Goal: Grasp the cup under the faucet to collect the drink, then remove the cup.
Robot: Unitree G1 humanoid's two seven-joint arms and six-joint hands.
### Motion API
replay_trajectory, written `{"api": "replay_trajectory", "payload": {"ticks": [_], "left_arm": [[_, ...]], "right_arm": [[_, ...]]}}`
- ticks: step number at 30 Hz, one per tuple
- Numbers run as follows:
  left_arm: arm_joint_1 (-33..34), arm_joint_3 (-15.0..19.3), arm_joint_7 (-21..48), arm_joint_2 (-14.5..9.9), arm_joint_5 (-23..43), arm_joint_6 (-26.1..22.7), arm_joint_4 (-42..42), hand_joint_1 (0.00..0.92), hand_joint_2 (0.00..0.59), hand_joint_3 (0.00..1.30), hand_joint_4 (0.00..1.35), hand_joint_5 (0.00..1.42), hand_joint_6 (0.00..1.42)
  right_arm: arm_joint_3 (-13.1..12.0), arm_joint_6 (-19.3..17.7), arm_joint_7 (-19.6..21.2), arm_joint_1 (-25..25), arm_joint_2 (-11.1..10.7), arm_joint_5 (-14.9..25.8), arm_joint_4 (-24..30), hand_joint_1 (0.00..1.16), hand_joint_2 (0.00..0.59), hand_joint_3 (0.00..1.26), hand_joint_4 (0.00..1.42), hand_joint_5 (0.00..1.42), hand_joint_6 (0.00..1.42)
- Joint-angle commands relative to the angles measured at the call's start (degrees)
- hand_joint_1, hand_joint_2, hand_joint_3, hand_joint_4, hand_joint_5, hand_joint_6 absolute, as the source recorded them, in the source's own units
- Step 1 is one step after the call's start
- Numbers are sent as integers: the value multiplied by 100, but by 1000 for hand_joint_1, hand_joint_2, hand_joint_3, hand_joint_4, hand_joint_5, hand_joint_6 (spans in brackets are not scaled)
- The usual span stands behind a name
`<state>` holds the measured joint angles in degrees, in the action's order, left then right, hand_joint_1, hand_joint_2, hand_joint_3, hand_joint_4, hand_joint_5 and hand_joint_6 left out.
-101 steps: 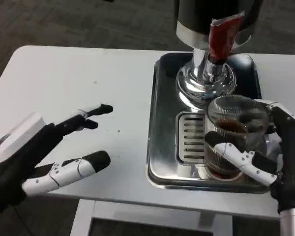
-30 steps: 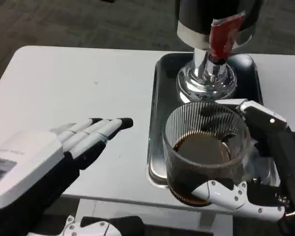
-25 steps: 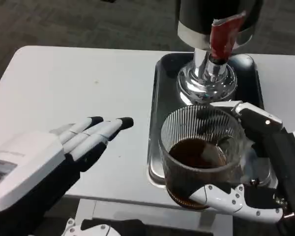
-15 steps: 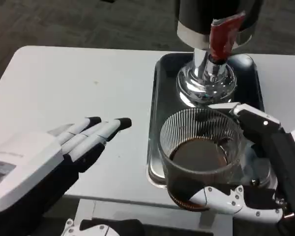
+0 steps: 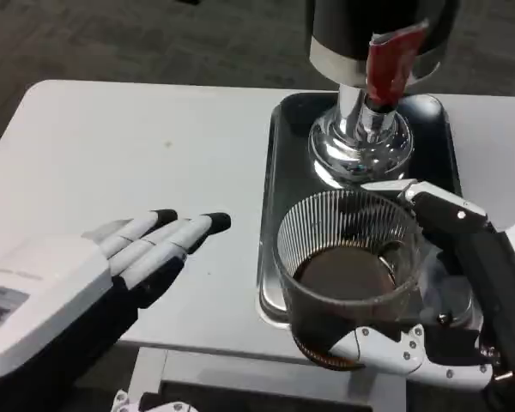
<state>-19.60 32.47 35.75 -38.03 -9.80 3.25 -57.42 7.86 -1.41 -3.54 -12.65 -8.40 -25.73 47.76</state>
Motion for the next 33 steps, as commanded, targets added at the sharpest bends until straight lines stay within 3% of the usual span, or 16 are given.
{"api": "replay_trajectory", "payload": {"ticks": [1, 33], "left_arm": [[-89, 8, 104, -52, -73, 150, 28, 0, 89, 30, 0, 0, 35], [-113, 56, 193, -52, -20, 266, 122, 0, 99, 59, 0, 0, 24]], "right_arm": [[-17, -146, -37, 28, 18, 99, 193, 920, 134, 1031, 1198, 1367, 1424], [-46, -139, -53, 50, 33, 91, 154, 902, 147, 1047, 1212, 1366, 1424]]}}
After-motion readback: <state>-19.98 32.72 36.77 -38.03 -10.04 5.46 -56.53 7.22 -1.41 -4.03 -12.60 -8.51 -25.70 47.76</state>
